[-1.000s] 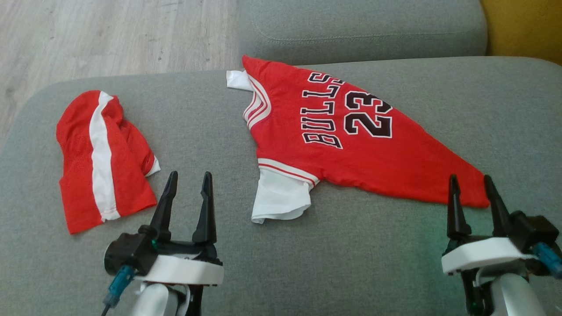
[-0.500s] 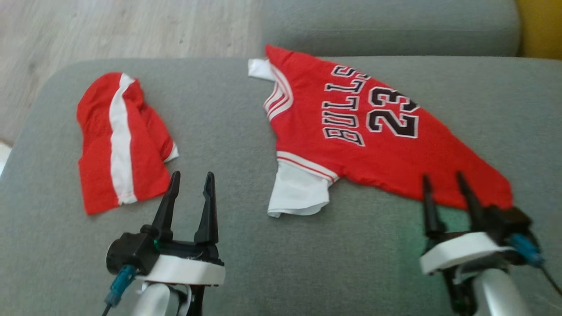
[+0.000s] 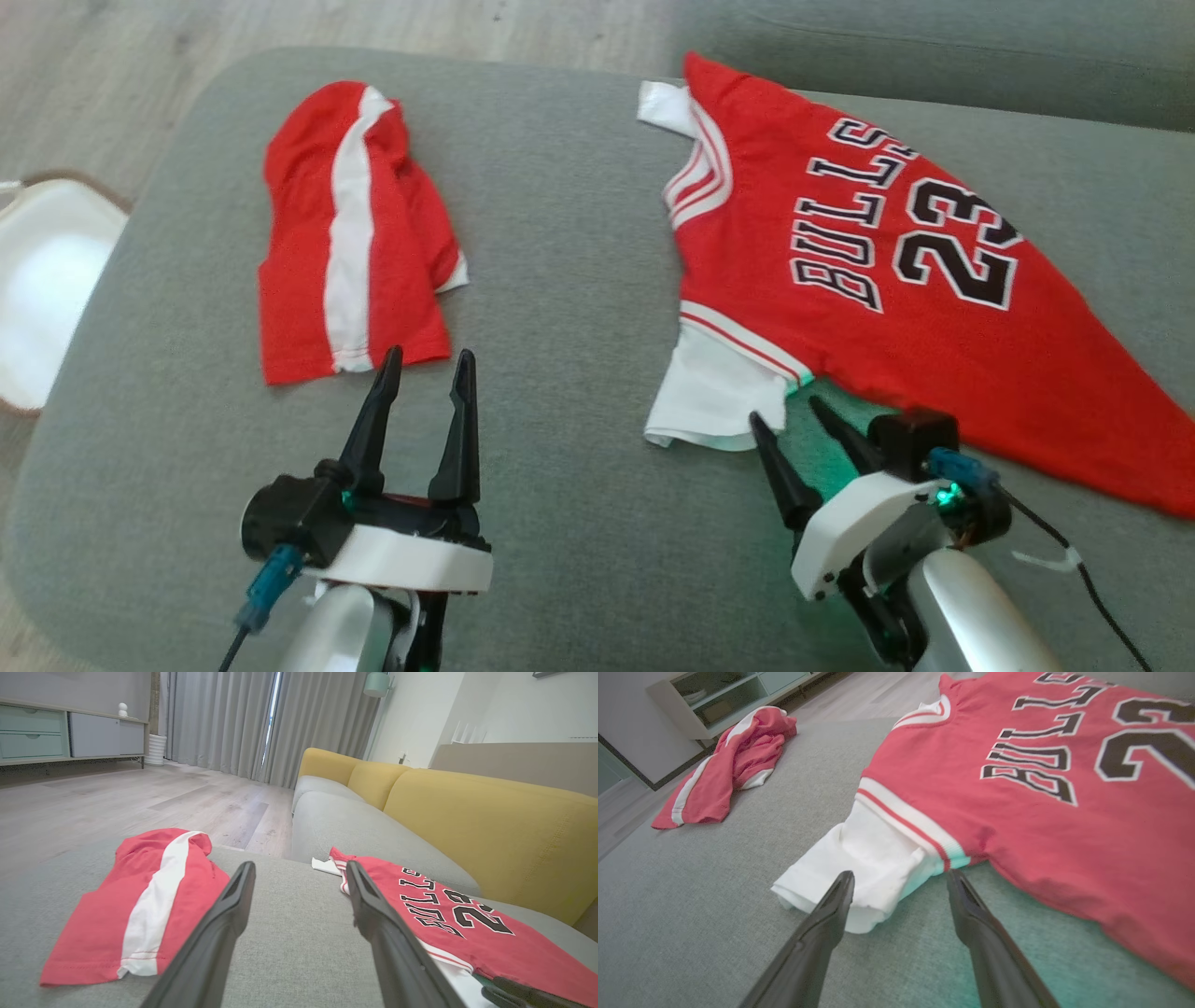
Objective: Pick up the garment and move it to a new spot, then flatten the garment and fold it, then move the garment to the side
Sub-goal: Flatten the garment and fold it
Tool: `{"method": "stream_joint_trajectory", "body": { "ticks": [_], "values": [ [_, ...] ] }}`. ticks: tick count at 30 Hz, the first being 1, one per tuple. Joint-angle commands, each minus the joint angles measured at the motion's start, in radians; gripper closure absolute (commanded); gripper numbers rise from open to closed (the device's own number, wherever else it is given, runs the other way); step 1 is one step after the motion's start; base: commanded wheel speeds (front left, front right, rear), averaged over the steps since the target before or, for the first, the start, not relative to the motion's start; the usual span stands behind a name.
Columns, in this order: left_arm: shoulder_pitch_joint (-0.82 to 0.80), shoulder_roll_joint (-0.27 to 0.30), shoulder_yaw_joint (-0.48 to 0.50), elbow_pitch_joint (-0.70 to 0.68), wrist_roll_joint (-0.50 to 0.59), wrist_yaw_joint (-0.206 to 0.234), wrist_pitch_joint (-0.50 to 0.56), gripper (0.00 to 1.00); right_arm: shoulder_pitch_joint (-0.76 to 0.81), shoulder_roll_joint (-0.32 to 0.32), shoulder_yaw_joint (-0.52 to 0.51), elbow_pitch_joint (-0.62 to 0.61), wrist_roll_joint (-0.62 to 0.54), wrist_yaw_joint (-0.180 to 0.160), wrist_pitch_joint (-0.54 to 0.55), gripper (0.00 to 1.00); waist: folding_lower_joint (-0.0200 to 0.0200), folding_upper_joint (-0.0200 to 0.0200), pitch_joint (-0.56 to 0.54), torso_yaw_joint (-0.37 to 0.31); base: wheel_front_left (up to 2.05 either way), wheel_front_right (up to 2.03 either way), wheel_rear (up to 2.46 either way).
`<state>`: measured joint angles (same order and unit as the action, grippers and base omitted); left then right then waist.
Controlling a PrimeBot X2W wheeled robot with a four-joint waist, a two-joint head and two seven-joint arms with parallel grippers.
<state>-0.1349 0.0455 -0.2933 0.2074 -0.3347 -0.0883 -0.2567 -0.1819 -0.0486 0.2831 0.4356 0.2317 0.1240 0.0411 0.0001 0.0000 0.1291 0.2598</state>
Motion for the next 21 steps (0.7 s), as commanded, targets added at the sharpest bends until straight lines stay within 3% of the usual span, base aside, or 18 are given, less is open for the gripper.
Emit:
{"method": "stream_joint_trajectory", "body": {
  "ticks": [1, 12, 13, 14, 21],
  "values": [
    [-0.033, 0.005, 0.025, -0.028, -0.003, 0.002, -0.005, 0.0, -0.037, -0.002, 0.028, -0.019, 0.016, 0.007, 0.004, 0.0, -0.0001, 0.0, 0.001, 0.017, 0.0, 0.0, 0.0],
    [-0.023, 0.005, 0.017, -0.034, -0.005, 0.01, -0.005, 0.0, -0.091, -0.002, 0.035, 0.095, 0.065, 0.007, 0.004, 0.0, -0.0001, 0.0, 0.0, 0.045, 0.0, 0.0, 0.0],
    [-0.023, 0.005, 0.017, -0.033, -0.005, 0.01, -0.005, 0.0, -0.095, -0.002, 0.04, 0.105, 0.066, 0.007, 0.002, 0.66, -0.0001, 0.0, -0.002, 0.044, 0.0, 0.0, 0.0],
    [-0.024, 0.005, 0.017, -0.033, -0.005, 0.01, -0.005, 0.0, -0.099, -0.002, 0.043, 0.113, 0.069, 0.007, -0.002, 1.0, -0.0001, 0.0, -0.003, 0.044, 0.0, 0.0, 0.0],
    [-0.019, 0.005, 0.026, -0.035, 0.004, 0.013, -0.005, 0.0, -0.122, -0.002, -0.006, 0.141, 0.05, 0.007, -0.057, 1.0, -0.0001, 0.0, -0.012, 0.029, 0.0, 0.0, 0.0]
  ]
}}
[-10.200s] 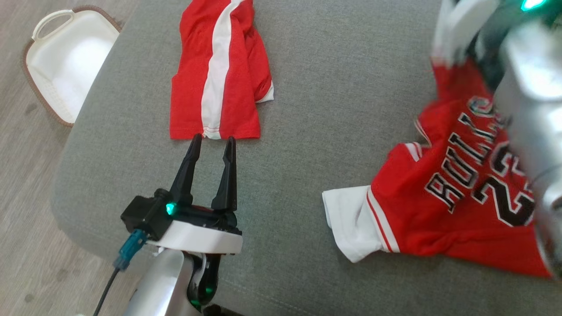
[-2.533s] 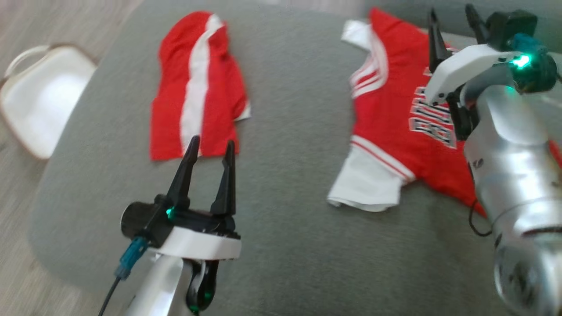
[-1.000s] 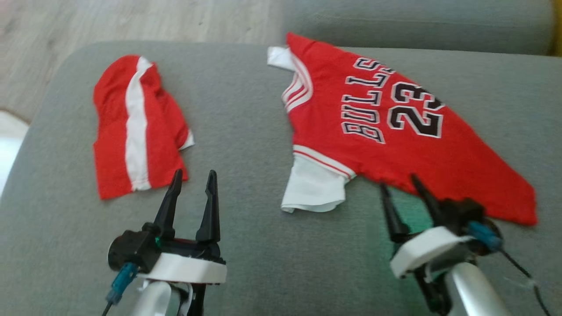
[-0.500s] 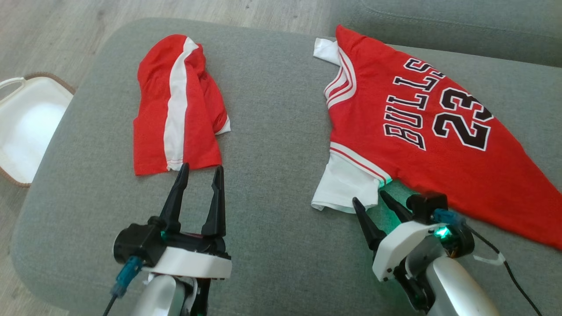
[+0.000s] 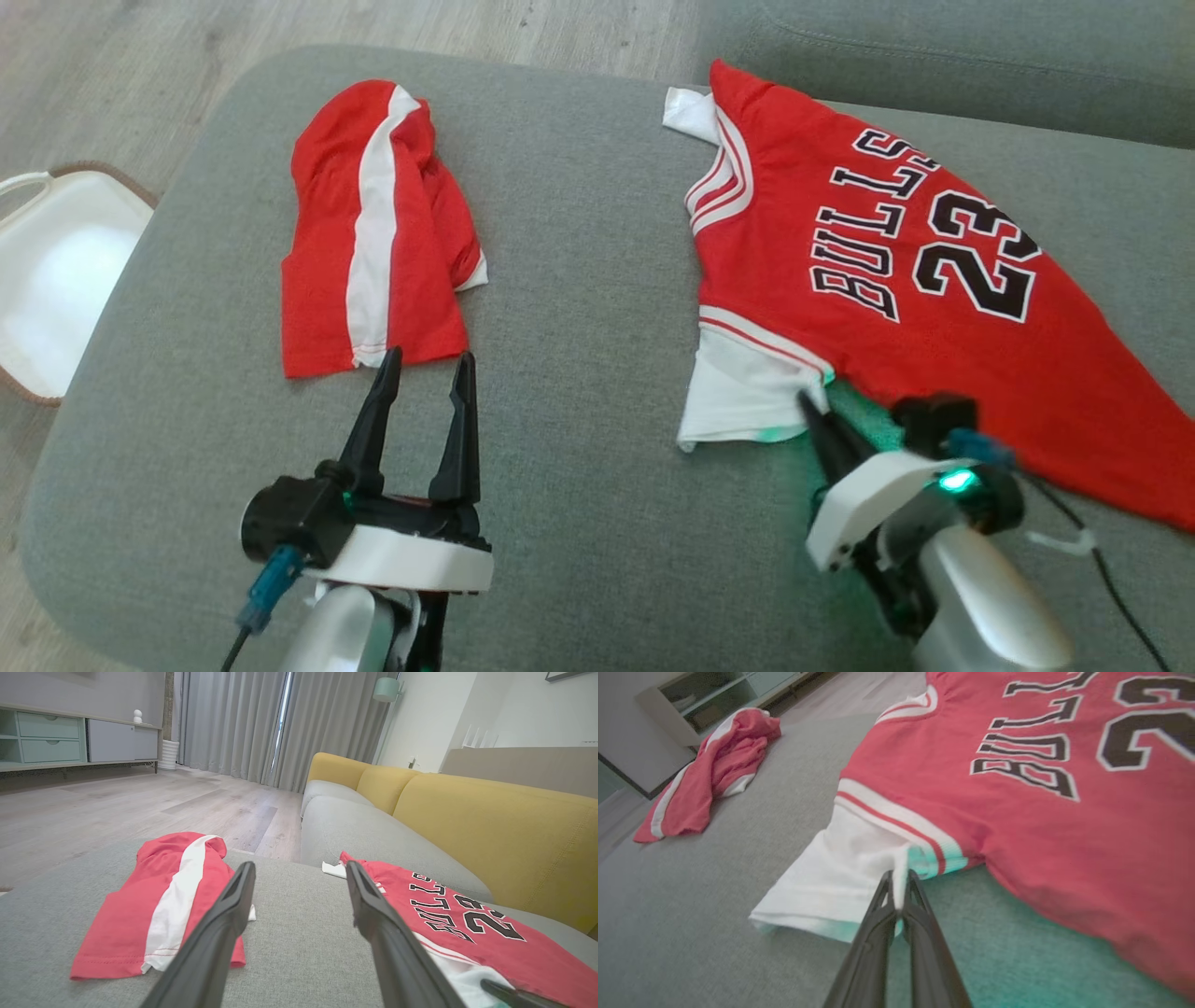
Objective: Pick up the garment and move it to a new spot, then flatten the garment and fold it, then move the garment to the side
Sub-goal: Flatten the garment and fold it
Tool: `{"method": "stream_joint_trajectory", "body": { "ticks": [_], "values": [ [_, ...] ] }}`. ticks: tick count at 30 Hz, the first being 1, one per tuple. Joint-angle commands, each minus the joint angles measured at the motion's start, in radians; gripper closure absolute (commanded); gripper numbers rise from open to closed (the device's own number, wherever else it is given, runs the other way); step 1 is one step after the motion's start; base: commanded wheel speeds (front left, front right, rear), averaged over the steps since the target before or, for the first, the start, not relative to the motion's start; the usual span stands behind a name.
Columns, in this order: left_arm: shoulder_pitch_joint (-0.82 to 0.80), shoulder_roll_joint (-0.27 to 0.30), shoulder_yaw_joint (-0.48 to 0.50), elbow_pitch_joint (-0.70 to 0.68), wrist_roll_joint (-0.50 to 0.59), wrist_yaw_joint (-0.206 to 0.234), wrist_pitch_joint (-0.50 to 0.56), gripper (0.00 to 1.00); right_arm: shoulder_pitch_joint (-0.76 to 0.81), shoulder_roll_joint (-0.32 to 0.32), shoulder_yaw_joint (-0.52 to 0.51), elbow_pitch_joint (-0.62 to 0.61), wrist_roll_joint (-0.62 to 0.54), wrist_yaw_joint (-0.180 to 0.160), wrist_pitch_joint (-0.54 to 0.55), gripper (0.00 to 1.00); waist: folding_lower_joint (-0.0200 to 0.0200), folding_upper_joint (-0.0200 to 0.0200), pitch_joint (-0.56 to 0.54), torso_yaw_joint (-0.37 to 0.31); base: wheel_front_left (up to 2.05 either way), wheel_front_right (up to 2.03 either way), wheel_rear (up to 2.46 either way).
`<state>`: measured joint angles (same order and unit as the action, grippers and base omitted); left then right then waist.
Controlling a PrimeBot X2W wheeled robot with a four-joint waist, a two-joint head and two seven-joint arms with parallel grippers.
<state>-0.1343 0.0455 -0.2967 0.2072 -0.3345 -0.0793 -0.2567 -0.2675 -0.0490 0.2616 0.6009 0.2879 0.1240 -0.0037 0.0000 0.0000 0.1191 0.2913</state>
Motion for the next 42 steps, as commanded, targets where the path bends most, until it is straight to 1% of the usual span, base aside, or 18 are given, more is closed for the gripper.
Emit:
{"method": "stream_joint_trajectory", "body": {
  "ticks": [1, 8, 13, 14, 15, 17, 20, 23, 28, 31, 37, 42],
  "values": [
    [-0.018, 0.005, 0.032, -0.035, 0.006, 0.004, -0.005, 0.0, -0.035, -0.001, -0.007, -0.022, -0.014, 0.007, -0.021, 1.0, 0.0, 0.0, -0.004, -0.005, 0.0, 0.0, 0.0],
    [-0.009, 0.005, 0.046, -0.038, 0.011, 0.004, -0.005, 0.0, 0.009, -0.001, -0.202, -0.041, -0.119, 0.007, -0.035, 1.0, 0.0, 0.0, -0.018, -0.04, 0.0, 0.0, 0.0],
    [-0.008, 0.005, 0.046, -0.038, 0.012, 0.002, -0.005, 0.0, 0.044, -0.001, -0.245, -0.066, -0.157, 0.007, -0.009, 1.0, 0.0, 0.0, -0.024, -0.062, 0.0, 0.0, 0.0],
    [-0.008, 0.005, 0.045, -0.037, 0.013, 0.001, -0.005, 0.0, 0.05, -0.001, -0.255, -0.074, -0.164, 0.007, -0.009, 0.38, 0.0, 0.0, -0.026, -0.066, 0.0, 0.0, 0.0],
    [-0.008, 0.005, 0.045, -0.037, 0.013, 0.001, -0.005, 0.0, 0.056, -0.001, -0.266, -0.081, -0.172, 0.007, -0.006, 0.0, 0.0, 0.0, -0.028, -0.07, 0.0, 0.0, 0.0],
    [-0.007, 0.005, 0.048, -0.037, 0.013, 0.002, -0.005, 0.0, 0.063, -0.001, -0.282, -0.093, -0.193, 0.007, 0.001, 0.0, 0.0, 0.0, -0.032, -0.079, 0.0, 0.0, 0.0],
    [-0.005, 0.005, 0.048, -0.035, 0.014, 0.001, -0.005, 0.0, 0.068, -0.001, -0.265, -0.134, -0.195, 0.007, -0.022, 0.0, 0.0, 0.0, -0.039, -0.088, 0.0, 0.0, 0.0],
    [-0.004, 0.005, 0.049, -0.033, 0.015, 0.0, -0.005, 0.0, 0.078, -0.001, -0.224, -0.191, -0.189, 0.007, -0.056, 0.0, 0.0, 0.0, -0.046, -0.094, 0.0, 0.0, 0.0],
    [-0.002, 0.005, 0.049, -0.03, 0.016, 0.0, -0.005, 0.0, 0.106, -0.001, -0.124, -0.297, -0.158, 0.007, -0.108, 0.0, 0.0, 0.0, -0.058, -0.097, 0.0, 0.0, 0.0],
    [0.002, 0.005, 0.049, -0.031, 0.017, 0.0, -0.005, 0.0, 0.132, -0.001, -0.085, -0.336, -0.164, 0.007, -0.125, 0.0, 0.0, 0.0, -0.067, -0.093, 0.0, 0.0, 0.0],
    [0.013, 0.005, 0.053, -0.036, 0.022, -0.001, -0.005, 0.0, 0.177, -0.001, -0.053, -0.353, -0.172, 0.007, -0.121, 0.0, 0.0, 0.0, -0.072, -0.084, 0.0, 0.0, 0.0],
    [0.01, 0.005, 0.049, -0.038, 0.021, -0.002, -0.005, 0.0, 0.166, -0.001, -0.018, -0.323, -0.226, 0.007, -0.085, 0.0, 0.0, 0.0, -0.059, -0.07, 0.0, 0.0, 0.0]
  ]
}}
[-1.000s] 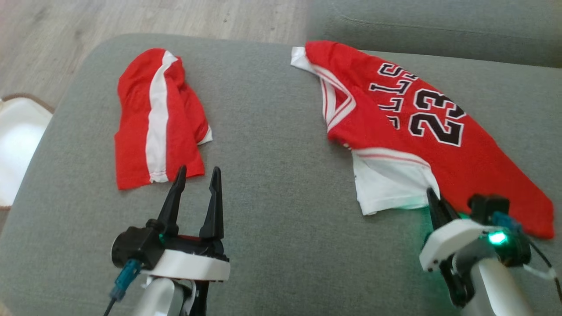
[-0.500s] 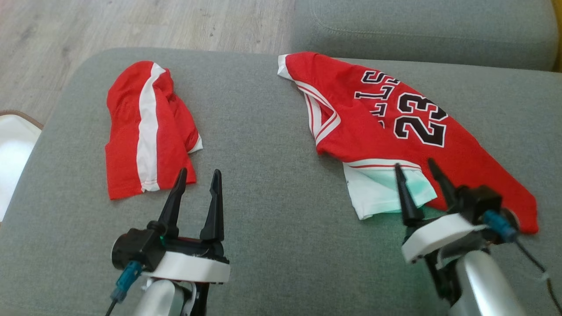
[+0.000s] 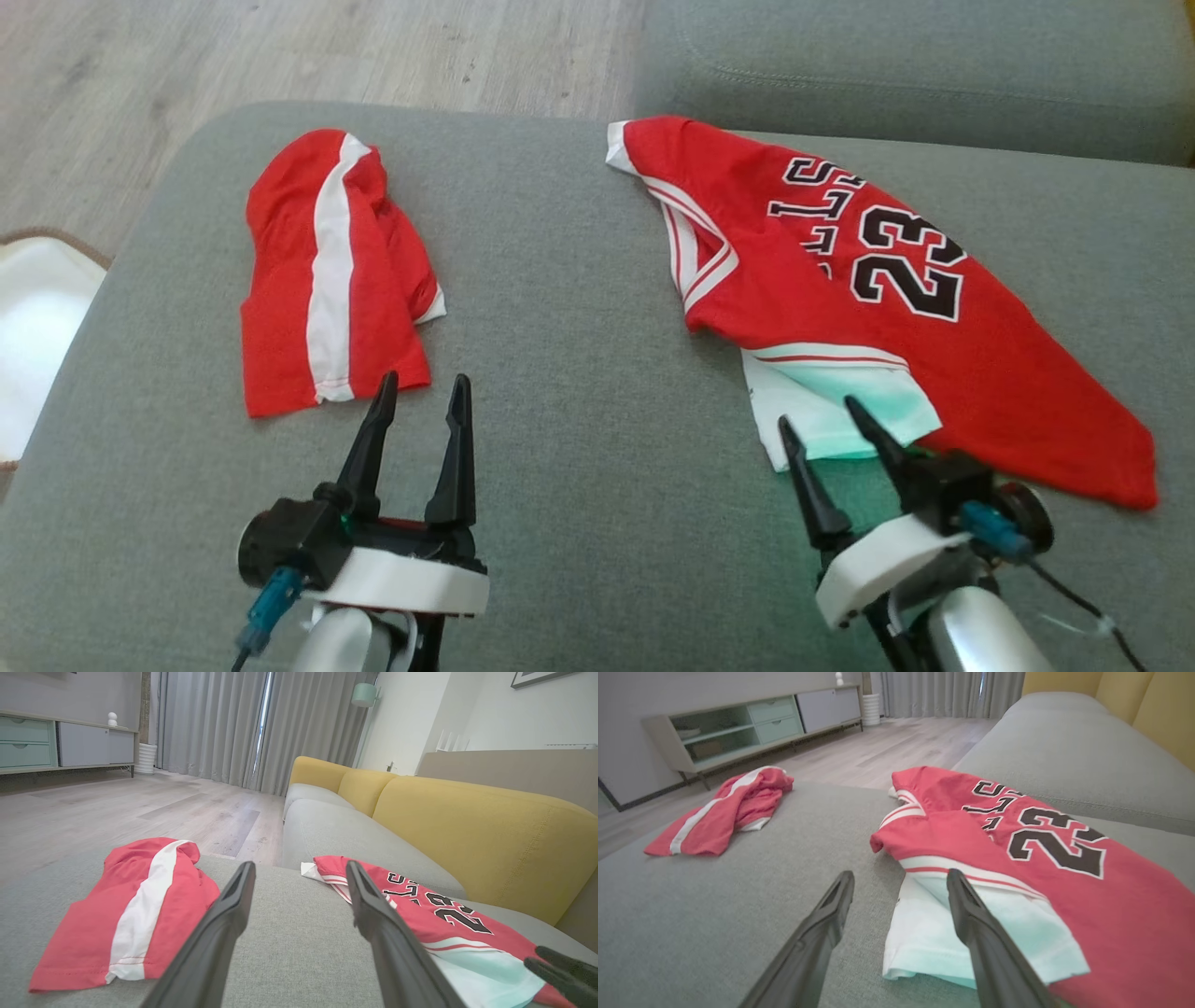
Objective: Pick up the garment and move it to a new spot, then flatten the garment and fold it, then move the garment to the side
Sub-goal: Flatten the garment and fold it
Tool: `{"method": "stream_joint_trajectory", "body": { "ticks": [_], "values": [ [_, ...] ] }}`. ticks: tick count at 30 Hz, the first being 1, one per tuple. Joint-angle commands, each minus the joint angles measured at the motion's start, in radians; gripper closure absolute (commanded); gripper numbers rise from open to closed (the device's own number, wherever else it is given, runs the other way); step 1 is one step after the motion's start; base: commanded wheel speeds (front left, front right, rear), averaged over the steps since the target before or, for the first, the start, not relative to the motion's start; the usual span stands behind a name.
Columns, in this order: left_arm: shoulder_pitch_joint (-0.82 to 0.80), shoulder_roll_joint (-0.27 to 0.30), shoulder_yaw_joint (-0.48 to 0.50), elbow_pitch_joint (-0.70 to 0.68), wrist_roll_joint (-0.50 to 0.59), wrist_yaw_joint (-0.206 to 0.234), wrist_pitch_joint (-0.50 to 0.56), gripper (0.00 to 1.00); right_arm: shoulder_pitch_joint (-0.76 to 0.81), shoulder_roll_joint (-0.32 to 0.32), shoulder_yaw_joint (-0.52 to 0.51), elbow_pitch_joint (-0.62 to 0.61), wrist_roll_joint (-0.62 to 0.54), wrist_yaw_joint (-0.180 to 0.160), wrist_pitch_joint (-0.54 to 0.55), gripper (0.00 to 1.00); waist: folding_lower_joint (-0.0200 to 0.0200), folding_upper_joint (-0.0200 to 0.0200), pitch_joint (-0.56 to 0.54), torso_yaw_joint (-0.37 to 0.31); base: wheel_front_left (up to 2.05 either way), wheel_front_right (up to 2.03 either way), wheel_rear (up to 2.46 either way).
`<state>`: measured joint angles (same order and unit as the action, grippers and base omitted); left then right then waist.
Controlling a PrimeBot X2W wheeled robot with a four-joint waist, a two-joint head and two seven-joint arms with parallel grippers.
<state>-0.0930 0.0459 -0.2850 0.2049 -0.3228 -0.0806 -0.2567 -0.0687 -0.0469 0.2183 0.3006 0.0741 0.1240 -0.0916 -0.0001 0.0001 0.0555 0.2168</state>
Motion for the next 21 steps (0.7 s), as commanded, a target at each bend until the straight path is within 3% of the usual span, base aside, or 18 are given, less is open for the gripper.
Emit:
{"method": "stream_joint_trajectory", "body": {
  "ticks": [1, 11, 18, 19, 20, 21],
  "values": [
    [-0.033, 0.004, 0.036, -0.036, 0.009, -0.002, -0.005, 0.0, -0.039, -0.003, 0.034, -0.01, -0.025, 0.007, 0.015, 0.0, 0.0001, -0.0001, 0.009, 0.009, 0.0, 0.0, 0.0],
    [-0.053, 0.004, 0.02, -0.033, -0.005, -0.001, -0.005, 0.0, -0.136, -0.003, 0.058, 0.18, -0.121, 0.007, 0.084, 0.0, 0.0001, -0.0001, 0.05, 0.063, 0.0, 0.0, 0.0],
    [-0.058, 0.004, 0.018, -0.034, -0.008, -0.002, -0.005, 0.0, -0.172, -0.003, 0.024, 0.289, -0.09, 0.007, 0.128, 0.0, 0.0001, -0.0001, 0.065, 0.082, 0.0, 0.0, 0.0],
    [-0.058, 0.004, 0.018, -0.034, -0.008, -0.002, -0.005, 0.0, -0.176, -0.003, 0.02, 0.304, -0.069, 0.007, 0.137, 0.11, 0.0001, -0.0001, 0.067, 0.083, 0.0, 0.0, 0.0],
    [-0.059, 0.004, 0.018, -0.034, -0.008, -0.002, -0.005, 0.0, -0.181, -0.003, 0.02, 0.317, -0.052, 0.007, 0.143, 0.51, 0.0001, -0.0001, 0.069, 0.084, 0.0, 0.0, 0.0],
    [-0.059, 0.004, 0.019, -0.035, -0.009, -0.003, -0.005, 0.0, -0.186, -0.003, 0.023, 0.328, -0.041, 0.007, 0.147, 1.0, 0.0001, -0.0001, 0.07, 0.085, 0.0, 0.0, 0.0]
  ]
}}
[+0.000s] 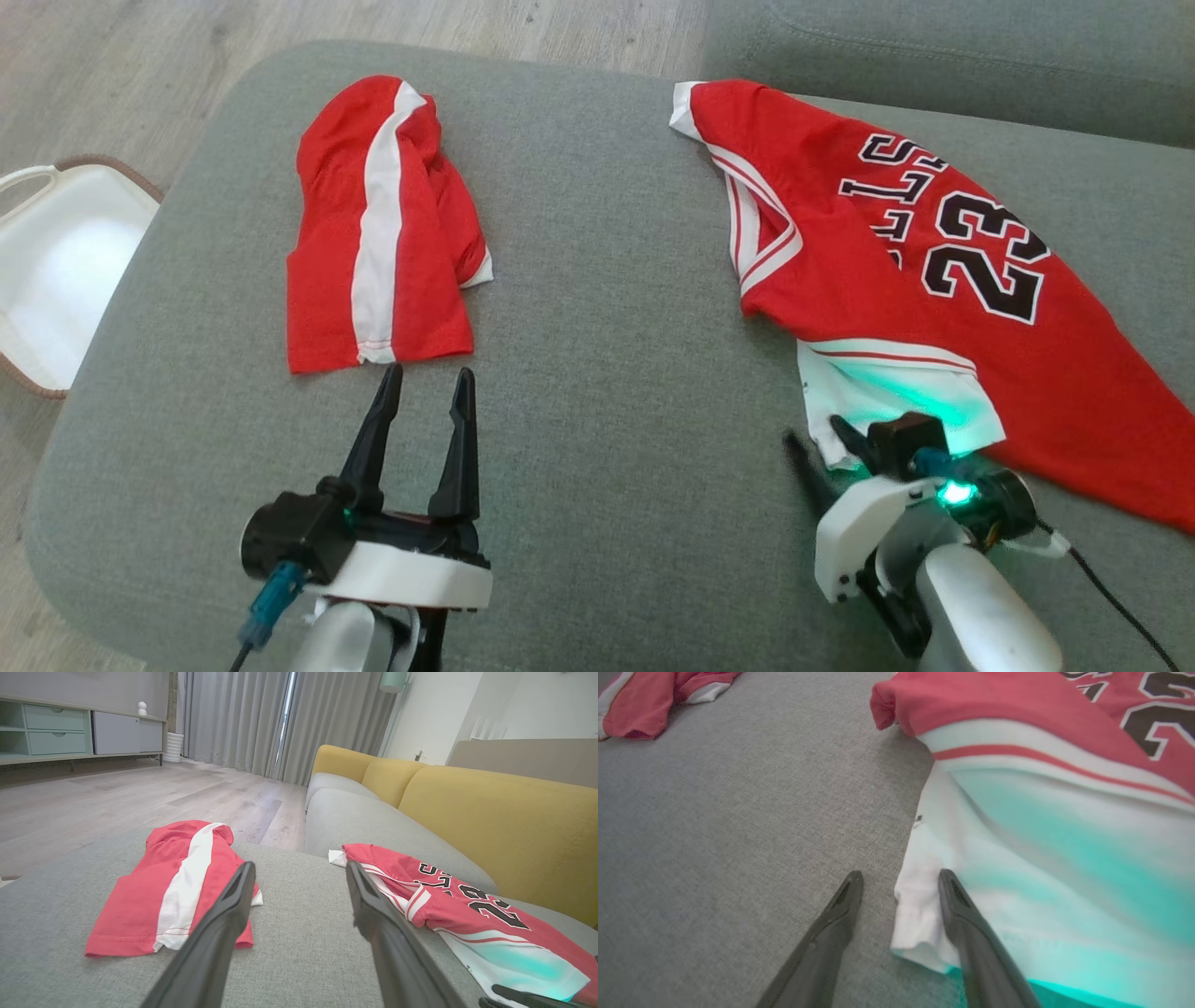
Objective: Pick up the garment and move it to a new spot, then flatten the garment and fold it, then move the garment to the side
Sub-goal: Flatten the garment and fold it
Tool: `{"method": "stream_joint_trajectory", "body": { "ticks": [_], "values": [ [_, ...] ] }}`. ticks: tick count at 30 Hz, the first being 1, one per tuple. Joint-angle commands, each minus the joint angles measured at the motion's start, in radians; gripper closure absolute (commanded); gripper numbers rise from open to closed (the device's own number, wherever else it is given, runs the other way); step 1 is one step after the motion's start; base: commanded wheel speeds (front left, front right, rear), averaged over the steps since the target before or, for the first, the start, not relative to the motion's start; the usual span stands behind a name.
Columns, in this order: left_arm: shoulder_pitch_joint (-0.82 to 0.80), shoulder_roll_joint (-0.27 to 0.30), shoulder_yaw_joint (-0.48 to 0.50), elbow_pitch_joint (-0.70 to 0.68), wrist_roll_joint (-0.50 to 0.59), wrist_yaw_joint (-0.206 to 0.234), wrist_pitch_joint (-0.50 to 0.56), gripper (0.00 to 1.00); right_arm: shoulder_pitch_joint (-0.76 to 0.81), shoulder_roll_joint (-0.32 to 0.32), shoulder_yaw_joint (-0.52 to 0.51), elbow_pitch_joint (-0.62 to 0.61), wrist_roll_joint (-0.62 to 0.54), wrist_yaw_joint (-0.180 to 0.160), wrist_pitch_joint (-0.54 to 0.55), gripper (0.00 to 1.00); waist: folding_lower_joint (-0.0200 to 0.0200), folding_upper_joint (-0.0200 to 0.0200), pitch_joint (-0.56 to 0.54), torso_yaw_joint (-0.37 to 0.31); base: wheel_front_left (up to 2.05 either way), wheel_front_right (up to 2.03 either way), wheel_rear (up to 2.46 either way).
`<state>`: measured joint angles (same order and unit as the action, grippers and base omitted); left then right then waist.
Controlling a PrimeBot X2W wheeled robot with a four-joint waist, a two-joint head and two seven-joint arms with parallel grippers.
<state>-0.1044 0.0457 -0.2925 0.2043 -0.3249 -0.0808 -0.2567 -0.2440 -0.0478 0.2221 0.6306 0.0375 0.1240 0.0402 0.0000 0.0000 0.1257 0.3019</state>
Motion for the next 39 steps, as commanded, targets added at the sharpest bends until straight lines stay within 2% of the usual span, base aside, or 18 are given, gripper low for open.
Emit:
{"method": "stream_joint_trajectory", "body": {
  "ticks": [1, 7, 17, 22, 27, 28, 29, 36, 38, 39],
  "values": [
    [-0.049, 0.004, 0.027, -0.034, -0.006, -0.002, -0.005, 0.0, -0.015, -0.002, 0.026, 0.007, 0.009, 0.007, 0.017, 1.0, 0.0, 0.0, 0.001, 0.0, 0.0, 0.0, 0.0],
    [-0.056, 0.004, 0.027, -0.032, -0.007, -0.002, -0.005, 0.0, -0.048, -0.002, 0.096, 0.004, 0.122, 0.007, -0.015, 1.0, 0.0, 0.0, 0.005, -0.004, 0.0, 0.0, 0.0],
    [-0.064, 0.004, 0.016, -0.028, -0.016, -0.002, -0.005, 0.0, -0.156, -0.002, 0.312, -0.084, 0.344, 0.007, -0.086, 1.0, 0.0, 0.0, 0.0, 0.016, 0.0, 0.0, 0.0],
    [-0.066, 0.004, 0.013, -0.026, -0.021, 0.001, -0.005, 0.0, -0.228, -0.002, 0.427, -0.077, 0.42, 0.007, -0.132, 1.0, 0.0, 0.0, -0.002, 0.048, 0.0, 0.0, 0.0],
    [-0.062, 0.004, 0.013, -0.022, -0.022, 0.003, -0.005, 0.0, -0.276, -0.002, 0.518, -0.014, 0.484, 0.007, -0.145, 1.0, 0.0, 0.0, -0.007, 0.081, 0.0, 0.0, 0.0],
    [-0.06, 0.004, 0.014, -0.023, -0.021, 0.003, -0.005, 0.0, -0.283, -0.002, 0.533, 0.007, 0.485, 0.007, -0.144, 0.27, 0.0, 0.0, -0.007, 0.085, 0.0, 0.0, 0.0],
    [-0.059, 0.004, 0.015, -0.023, -0.021, 0.004, -0.005, 0.0, -0.289, -0.002, 0.546, 0.028, 0.486, 0.007, -0.14, 0.0, 0.0, 0.0, -0.007, 0.087, 0.0, 0.0, 0.0],
    [-0.045, 0.004, 0.037, -0.026, -0.01, 0.008, -0.005, 0.0, -0.314, -0.002, 0.569, 0.101, 0.486, 0.007, -0.183, 0.0, 0.0, 0.0, -0.021, 0.062, 0.0, 0.0, 0.0],
    [-0.042, 0.004, 0.041, -0.028, -0.008, 0.008, -0.005, 0.0, -0.314, -0.002, 0.536, 0.11, 0.485, 0.007, -0.213, 0.0, 0.0, 0.0, -0.031, 0.044, 0.0, 0.0, 0.0],
    [-0.038, 0.004, 0.044, -0.032, -0.005, 0.008, -0.005, 0.0, -0.326, -0.002, 0.487, 0.138, 0.412, 0.007, -0.253, 0.0, 0.0, 0.0, -0.042, 0.021, 0.0, 0.0, 0.0]
  ]
}}
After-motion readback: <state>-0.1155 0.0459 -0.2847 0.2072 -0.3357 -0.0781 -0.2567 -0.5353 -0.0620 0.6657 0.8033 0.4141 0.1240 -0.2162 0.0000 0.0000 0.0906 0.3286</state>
